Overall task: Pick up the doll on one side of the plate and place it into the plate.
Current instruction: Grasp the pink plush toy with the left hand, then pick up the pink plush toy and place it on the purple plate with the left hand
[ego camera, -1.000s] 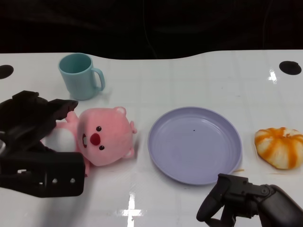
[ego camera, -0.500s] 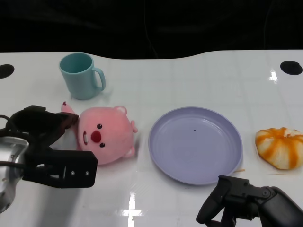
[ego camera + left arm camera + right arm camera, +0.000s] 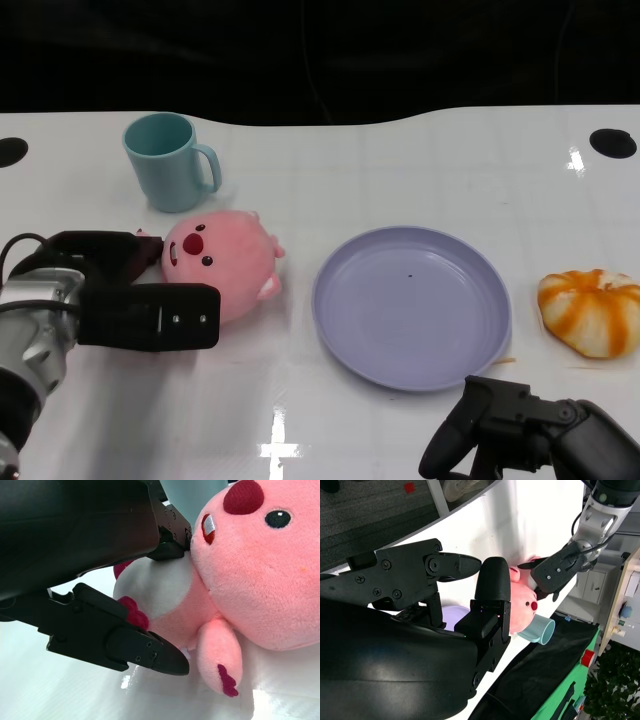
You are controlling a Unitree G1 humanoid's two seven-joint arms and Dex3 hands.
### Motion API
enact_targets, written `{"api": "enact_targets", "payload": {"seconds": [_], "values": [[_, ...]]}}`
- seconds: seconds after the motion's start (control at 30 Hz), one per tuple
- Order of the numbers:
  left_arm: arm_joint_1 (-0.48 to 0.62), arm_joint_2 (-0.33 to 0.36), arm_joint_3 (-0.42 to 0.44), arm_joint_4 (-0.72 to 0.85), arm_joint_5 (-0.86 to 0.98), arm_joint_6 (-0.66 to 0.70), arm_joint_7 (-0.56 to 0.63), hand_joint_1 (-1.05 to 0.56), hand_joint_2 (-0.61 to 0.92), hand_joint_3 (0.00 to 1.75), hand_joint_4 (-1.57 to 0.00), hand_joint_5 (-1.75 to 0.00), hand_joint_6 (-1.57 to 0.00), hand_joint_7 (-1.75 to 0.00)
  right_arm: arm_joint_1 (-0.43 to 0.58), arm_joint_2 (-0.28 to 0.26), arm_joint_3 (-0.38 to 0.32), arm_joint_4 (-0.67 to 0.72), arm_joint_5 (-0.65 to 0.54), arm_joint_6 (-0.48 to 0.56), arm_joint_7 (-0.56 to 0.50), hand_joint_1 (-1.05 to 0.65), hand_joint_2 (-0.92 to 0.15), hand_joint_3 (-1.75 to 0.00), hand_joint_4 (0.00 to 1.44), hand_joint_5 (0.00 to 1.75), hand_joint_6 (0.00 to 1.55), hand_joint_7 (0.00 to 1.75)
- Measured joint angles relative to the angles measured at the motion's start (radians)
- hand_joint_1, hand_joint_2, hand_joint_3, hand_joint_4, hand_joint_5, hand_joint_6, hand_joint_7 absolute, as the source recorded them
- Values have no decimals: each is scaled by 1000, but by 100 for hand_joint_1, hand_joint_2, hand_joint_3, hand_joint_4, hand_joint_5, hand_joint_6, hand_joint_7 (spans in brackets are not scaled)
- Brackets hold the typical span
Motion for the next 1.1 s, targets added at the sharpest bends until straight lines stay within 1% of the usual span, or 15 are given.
{"api": "enact_targets", "payload": {"seconds": [0.07,0.1,0.17,0.23,0.27,0.3,0.33,0.37,0.4,0.43,0.5,0.6,0.73,0.83,1.1], "values": [[-12,-12,-2,41,-17,-11,7,-44,92,2,-52,-9,-57,-3,2,0,0,-3,3,0,2,-28,-92,-34,68,156,60,127],[-18,-16,-2,59,-22,-16,18,-38,92,2,-74,-17,-75,-6,2,0,0,-4,3,0,2,-28,-92,-33,68,157,60,127],[-27,-24,-2,90,-41,-30,51,-34,91,1,-93,-27,-95,-7,4,0,-1,-7,4,0,3,-28,-92,-33,68,157,60,127],[-28,-30,-2,106,-51,-46,100,-33,86,0,-82,-102,-121,-8,5,0,-3,-10,4,0,3,-28,-92,-34,68,157,60,127],[-26,-32,-3,113,-52,-58,130,-31,89,1,-78,-137,-112,-50,5,0,-3,-10,5,0,3,-28,-92,-34,68,157,61,127],[-20,-34,-3,118,-53,-70,164,-28,91,12,-77,-159,-89,-88,5,-1,-4,-10,5,0,4,-29,-92,-34,68,157,61,127],[-14,-37,-4,123,-53,-79,197,-27,91,19,-77,-167,-81,-107,4,-1,-5,-10,6,0,4,-29,-92,-34,68,156,61,127],[-7,-39,-4,129,-54,-88,233,-26,89,29,-79,-171,-74,-135,4,-2,-5,-10,6,0,4,-28,-92,-33,68,156,61,127],[1,-42,-4,132,-56,-97,266,-25,89,34,-80,-173,-70,-149,4,-3,-5,-10,6,0,5,-28,-92,-33,68,156,61,127],[9,-44,-3,134,-59,-106,299,-24,83,52,-81,-174,-65,-161,4,-4,-5,-9,6,0,5,-28,-92,-33,68,156,61,127],[29,-43,0,132,-66,-126,357,-24,78,63,-83,-174,-61,-171,4,-4,-5,-5,6,-1,5,-27,-92,-32,69,155,61,127],[69,-30,14,102,-87,-158,423,-20,74,66,-86,-175,-62,-174,4,-4,-5,-3,5,0,4,-26,-92,-32,69,156,61,127],[120,-19,71,54,-162,-195,435,-15,53,108,-93,-175,-74,-175,3,-4,-5,-4,6,6,5,-27,-92,-33,68,156,61,127],[152,-17,113,16,-215,-205,413,-19,45,126,-95,-175,-78,-175,-1,-4,-8,-3,11,6,5,-28,-92,-33,67,156,61,127],[215,-25,195,-201,-313,-129,301,-16,43,129,-96,-175,-78,-175,-13,-4,-15,12,14,6,5,-27,-92,-32,67,155,61,127]]}}
